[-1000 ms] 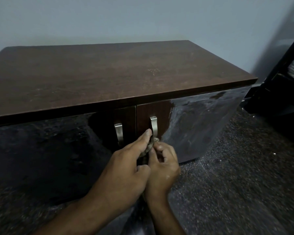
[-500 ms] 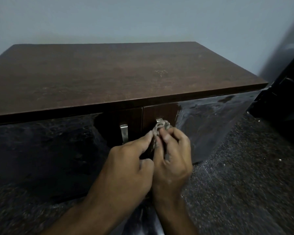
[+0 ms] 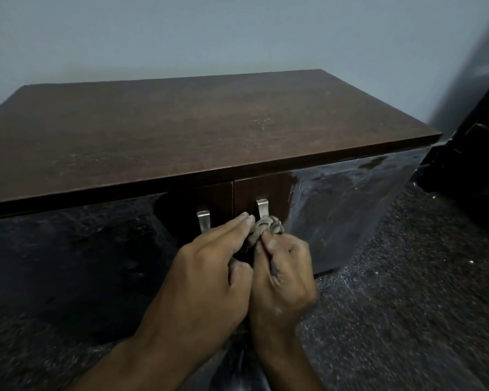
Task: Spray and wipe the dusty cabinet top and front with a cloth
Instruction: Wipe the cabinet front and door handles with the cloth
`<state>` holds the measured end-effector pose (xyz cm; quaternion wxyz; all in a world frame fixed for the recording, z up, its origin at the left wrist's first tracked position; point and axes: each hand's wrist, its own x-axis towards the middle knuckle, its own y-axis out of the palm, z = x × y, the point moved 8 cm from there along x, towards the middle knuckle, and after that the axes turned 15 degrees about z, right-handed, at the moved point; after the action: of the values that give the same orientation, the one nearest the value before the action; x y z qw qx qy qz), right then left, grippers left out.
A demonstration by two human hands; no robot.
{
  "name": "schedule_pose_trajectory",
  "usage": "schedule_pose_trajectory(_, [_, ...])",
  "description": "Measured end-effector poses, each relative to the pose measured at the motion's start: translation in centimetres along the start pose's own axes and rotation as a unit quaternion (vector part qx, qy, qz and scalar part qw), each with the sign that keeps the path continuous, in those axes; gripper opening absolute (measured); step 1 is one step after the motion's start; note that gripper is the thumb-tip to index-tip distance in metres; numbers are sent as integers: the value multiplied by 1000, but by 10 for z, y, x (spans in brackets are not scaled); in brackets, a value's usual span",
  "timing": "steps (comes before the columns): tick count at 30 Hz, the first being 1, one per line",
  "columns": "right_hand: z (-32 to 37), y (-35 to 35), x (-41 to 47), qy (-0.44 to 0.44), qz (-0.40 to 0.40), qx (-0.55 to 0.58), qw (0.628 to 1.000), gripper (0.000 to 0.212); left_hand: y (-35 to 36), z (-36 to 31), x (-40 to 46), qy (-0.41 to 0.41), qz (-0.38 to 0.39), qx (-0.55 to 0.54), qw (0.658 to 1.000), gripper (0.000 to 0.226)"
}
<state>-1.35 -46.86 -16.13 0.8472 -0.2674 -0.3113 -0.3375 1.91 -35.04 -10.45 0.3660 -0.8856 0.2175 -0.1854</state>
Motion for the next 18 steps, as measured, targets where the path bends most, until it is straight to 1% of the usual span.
schedule_pose_trajectory(3, [1,0,5,22,-11,24,999,6,3,0,2,-1,10,-12,1000,58])
schedule_pose_trajectory(6, [6,0,14,15,-6,16,1000,5,6,1,3,-5,18,-21,1000,61])
schedule_pose_trajectory(9, [0,-1,4,11,-11,17,1000,5,11,5,4,-19,31,-42,998,64])
schedule_pose_trajectory(12, [-7,-3,-3,43,-10,59,997,10,14,8,6,-32,40,-61,997,64])
schedule_pose_trajectory(15, [-2,-4,8,42,-7,65,997,8,14,5,9,-27,41,-80,996,66])
schedule_pose_trajectory(18, [-1,-2,15,33,-14,59,998,11,11,8,11,-29,26,-119,992,65])
